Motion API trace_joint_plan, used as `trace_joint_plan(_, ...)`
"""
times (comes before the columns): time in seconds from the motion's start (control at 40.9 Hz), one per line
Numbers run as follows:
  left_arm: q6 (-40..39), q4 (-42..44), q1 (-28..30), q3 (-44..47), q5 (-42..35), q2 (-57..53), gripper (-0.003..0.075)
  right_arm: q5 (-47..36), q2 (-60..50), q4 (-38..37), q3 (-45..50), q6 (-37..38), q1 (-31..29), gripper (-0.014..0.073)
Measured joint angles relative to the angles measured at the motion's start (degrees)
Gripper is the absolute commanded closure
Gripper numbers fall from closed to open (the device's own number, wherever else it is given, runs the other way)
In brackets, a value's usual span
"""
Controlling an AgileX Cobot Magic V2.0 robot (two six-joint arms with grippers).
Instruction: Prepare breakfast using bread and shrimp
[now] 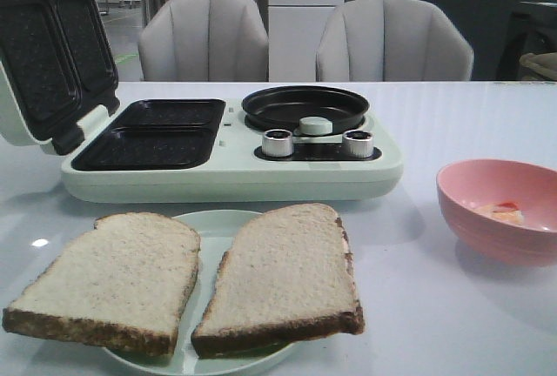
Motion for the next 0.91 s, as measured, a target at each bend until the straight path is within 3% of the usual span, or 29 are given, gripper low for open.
trace_joint_plan(0.098,0.00,0.13,2.72,-2.02,6.17,3.28,0.0619,5.19,4.36,0.09,-1.14,0.00,0.00,0.0578)
trace_joint_plan(0.318,0.00,0.13,2.97,-2.00,16.91,8.29,0.0619,15.52,12.74,0.09,-1.14,0.00,0.00,0.0578)
trace_joint_plan(0.514,0.00,0.13,2.97,-1.80,18.89,9.47,0.0619,17.98,18.17,0.09,-1.14,0.00,0.00,0.0566)
trace_joint_plan(0.587,0.00,0.13,2.97,-1.58,18.99,9.47,0.0603,18.09,19.63,0.09,-1.14,0.00,0.00,0.0505)
trace_joint_plan(0.661,0.00,0.24,2.97,-1.50,19.60,9.47,0.0497,18.09,20.52,0.09,-1.14,0.00,0.00,0.0362)
trace_joint_plan(0.783,0.00,1.42,2.97,-1.50,21.81,10.71,0.0168,18.09,21.16,0.09,-1.14,-0.36,0.00,0.0099)
trace_joint_plan(0.856,0.00,1.41,2.97,-1.50,22.41,11.63,0.0091,17.95,21.24,0.09,-1.03,-0.45,0.00,0.0053)
trace_joint_plan(0.905,0.00,1.41,2.67,-1.50,22.39,12.30,0.0098,17.43,21.24,0.09,-0.90,-0.45,0.00,0.0051)
